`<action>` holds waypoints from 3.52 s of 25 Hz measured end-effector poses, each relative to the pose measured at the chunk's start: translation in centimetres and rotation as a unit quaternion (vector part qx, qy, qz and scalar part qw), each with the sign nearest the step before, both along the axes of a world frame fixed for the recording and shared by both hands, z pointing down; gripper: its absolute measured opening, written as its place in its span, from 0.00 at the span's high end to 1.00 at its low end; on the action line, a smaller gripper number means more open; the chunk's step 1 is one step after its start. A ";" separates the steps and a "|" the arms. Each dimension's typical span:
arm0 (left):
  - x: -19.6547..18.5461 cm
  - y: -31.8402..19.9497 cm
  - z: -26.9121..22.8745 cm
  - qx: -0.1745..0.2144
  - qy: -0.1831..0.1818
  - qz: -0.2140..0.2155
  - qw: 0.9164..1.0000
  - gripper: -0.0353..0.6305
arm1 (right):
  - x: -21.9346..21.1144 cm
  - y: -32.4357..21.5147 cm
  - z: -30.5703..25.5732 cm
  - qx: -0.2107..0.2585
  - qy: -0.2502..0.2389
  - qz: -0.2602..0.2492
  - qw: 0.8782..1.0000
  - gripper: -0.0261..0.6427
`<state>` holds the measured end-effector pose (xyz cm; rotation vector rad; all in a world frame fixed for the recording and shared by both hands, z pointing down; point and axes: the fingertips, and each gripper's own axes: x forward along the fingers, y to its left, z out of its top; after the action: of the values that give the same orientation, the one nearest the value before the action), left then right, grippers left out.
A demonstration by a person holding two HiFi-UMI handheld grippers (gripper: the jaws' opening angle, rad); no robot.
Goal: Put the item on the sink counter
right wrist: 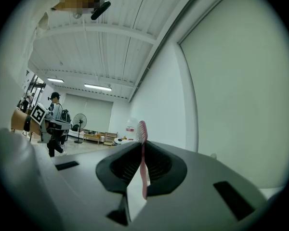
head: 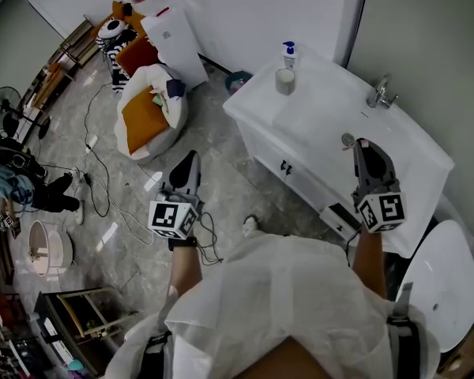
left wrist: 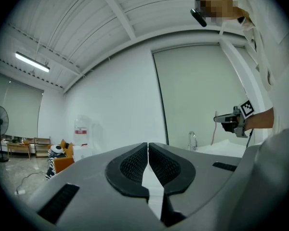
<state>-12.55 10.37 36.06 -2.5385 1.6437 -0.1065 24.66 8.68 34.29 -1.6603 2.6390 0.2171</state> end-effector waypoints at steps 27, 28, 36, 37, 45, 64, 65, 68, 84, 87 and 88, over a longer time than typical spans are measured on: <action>0.0 -5.7 0.8 -0.004 0.011 0.009 1.000 0.92 | 0.2 -5.3 0.4 -0.014 -0.004 0.010 1.000 0.93; -0.1 -6.6 0.8 -0.005 0.010 0.011 1.000 0.92 | 0.1 -6.0 0.4 -0.013 -0.004 0.012 1.000 0.93; -3.1 -15.0 0.3 -0.004 0.009 0.013 1.000 0.92 | -1.2 -13.7 0.0 -0.018 -0.012 0.027 0.999 0.93; -3.6 -16.2 0.3 -0.003 0.009 0.013 1.000 0.92 | -1.6 -14.7 -0.1 -0.016 -0.011 0.028 0.999 0.93; -6.1 -24.2 0.2 -0.007 0.010 0.036 0.999 0.92 | -4.2 -21.5 -1.6 -0.006 -0.011 0.048 0.999 0.93; -6.7 -34.2 -0.3 0.006 0.029 0.094 0.995 0.92 | -8.8 -27.3 -7.8 0.052 -0.024 0.049 0.997 0.93; -6.5 -34.4 -0.3 0.005 0.030 0.094 0.995 0.92 | -9.1 -27.6 -8.4 0.056 -0.028 0.042 0.997 0.93; -6.0 -34.6 -0.4 0.004 0.037 0.094 0.995 0.92 | -9.9 -28.4 -9.4 0.061 -0.029 0.026 0.997 0.93; -4.3 -35.9 1.2 -0.010 0.045 0.093 0.995 0.92 | -12.1 -34.6 -7.5 0.032 -0.011 -0.019 0.999 0.93; -4.4 -36.1 1.4 -0.013 0.044 0.092 0.995 0.92 | -12.7 -35.6 -6.6 0.020 -0.006 -0.026 0.999 0.93; -4.4 -36.1 1.5 -0.014 0.043 0.091 0.995 0.92 | -12.9 -35.9 -6.1 0.016 -0.005 -0.028 0.999 0.93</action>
<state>-16.93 -25.74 37.60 -2.7362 1.4383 -0.0031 11.76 -27.22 28.19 -1.5717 2.6562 0.2475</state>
